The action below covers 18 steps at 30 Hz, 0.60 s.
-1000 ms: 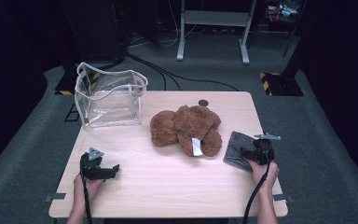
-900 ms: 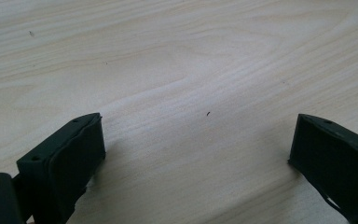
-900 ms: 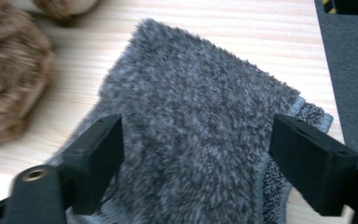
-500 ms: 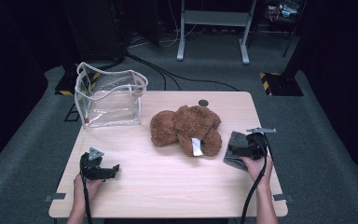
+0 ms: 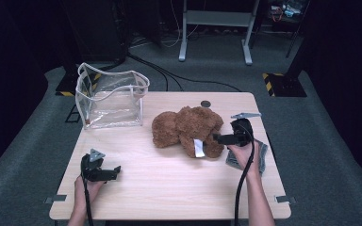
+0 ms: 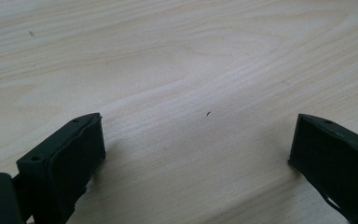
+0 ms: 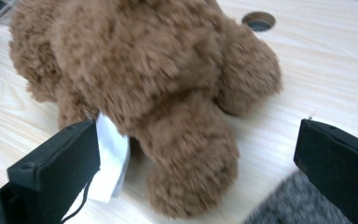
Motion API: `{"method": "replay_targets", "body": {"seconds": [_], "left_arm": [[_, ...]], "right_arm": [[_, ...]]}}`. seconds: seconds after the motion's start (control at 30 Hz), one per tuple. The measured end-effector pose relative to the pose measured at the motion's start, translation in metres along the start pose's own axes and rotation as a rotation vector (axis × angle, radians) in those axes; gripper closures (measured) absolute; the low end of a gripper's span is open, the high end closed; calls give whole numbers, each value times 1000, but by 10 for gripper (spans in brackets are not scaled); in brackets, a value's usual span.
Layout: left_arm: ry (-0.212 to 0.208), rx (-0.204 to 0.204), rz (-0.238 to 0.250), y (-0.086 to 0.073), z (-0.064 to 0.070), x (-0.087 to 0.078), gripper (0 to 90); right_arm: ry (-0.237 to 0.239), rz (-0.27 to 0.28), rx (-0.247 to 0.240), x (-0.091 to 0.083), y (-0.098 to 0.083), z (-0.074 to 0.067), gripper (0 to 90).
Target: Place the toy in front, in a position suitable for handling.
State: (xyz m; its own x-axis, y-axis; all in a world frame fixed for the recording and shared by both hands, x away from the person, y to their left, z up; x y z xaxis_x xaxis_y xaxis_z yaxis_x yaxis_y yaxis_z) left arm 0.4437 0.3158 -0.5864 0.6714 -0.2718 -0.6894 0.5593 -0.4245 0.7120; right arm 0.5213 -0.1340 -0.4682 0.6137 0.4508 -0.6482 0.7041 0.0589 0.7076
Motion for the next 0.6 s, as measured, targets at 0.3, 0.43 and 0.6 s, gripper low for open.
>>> {"method": "replay_targets", "body": {"seconds": [0.3, 0.43, 0.6], "left_arm": [[1, -1, 3, 0, 0, 0, 31], [2, 0, 0, 0, 0, 0, 31], [2, 0, 0, 0, 0, 0, 31]], "right_arm": [[11, -2, -40, 8, 27, -16, 5], [21, 9, -44, 13, 40, -24, 35], [25, 13, -70, 23, 57, -35, 141]]}}
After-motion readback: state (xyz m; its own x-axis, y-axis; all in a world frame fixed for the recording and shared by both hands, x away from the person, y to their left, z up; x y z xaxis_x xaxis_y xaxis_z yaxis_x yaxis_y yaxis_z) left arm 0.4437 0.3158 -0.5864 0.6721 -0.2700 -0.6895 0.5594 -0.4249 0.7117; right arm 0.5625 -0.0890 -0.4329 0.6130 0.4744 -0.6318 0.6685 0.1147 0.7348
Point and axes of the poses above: each handheld gripper's, and its own axes: x roughly forward along the jaws, y roughly out of its top, z roughly to its right, the point moved 8 cm from there along x, roughly forward along the jaws, and after that the axes turned 10 degrees about x, right-handed, at the moved point
